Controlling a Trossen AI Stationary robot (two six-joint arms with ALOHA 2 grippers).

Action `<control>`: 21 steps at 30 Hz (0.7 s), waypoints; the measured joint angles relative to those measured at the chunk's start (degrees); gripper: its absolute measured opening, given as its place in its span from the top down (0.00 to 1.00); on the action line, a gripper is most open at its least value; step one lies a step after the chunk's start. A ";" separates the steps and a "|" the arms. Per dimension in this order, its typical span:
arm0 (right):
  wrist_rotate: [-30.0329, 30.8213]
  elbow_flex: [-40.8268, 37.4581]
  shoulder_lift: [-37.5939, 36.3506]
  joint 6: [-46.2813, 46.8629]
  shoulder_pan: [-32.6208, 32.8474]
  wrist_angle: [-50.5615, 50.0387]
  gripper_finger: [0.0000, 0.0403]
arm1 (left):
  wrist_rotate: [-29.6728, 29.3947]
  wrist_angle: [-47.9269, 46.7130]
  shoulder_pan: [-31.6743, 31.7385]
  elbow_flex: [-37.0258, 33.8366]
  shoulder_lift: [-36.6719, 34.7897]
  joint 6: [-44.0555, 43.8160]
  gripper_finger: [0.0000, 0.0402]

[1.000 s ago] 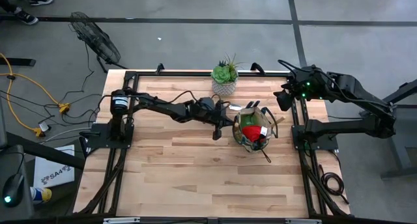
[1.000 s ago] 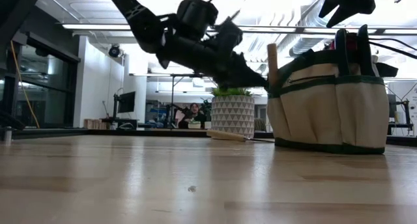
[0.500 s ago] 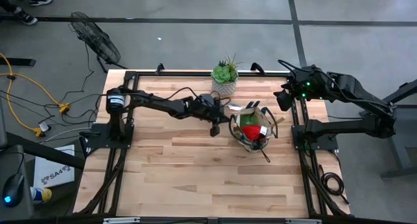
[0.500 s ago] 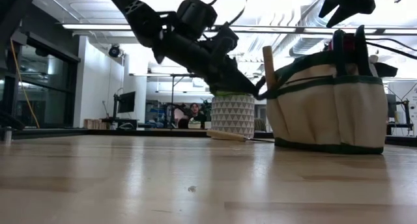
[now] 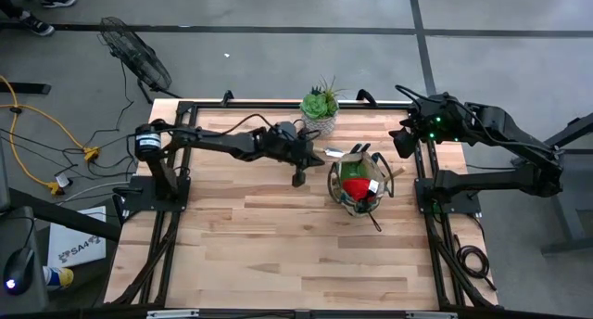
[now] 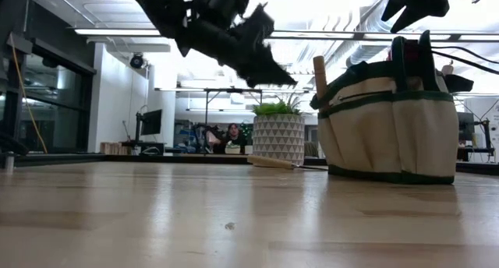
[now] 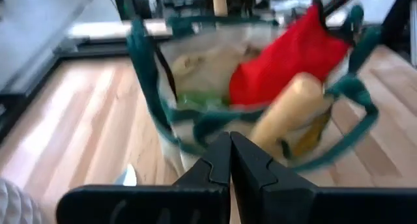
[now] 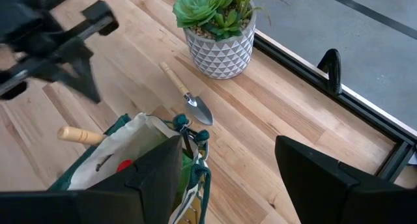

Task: Pick & Place Garden tools in Gardening bag
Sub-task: Put the brown trowel into the brown gardening bag

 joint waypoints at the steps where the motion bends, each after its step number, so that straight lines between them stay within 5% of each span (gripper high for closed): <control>1: -0.01 0.01 0.00 0.00 0.00 0.00 0.41 | 0.18 -1.63 0.46 0.00 -0.19 0.01 1.00; 11: 0.00 0.01 0.00 0.00 -0.01 0.00 0.41 | -0.41 -18.70 4.19 -0.07 -0.24 9.90 0.97; 21: 0.00 0.00 0.00 0.00 0.00 0.00 0.41 | -7.64 -22.74 6.72 -0.13 1.45 16.29 0.58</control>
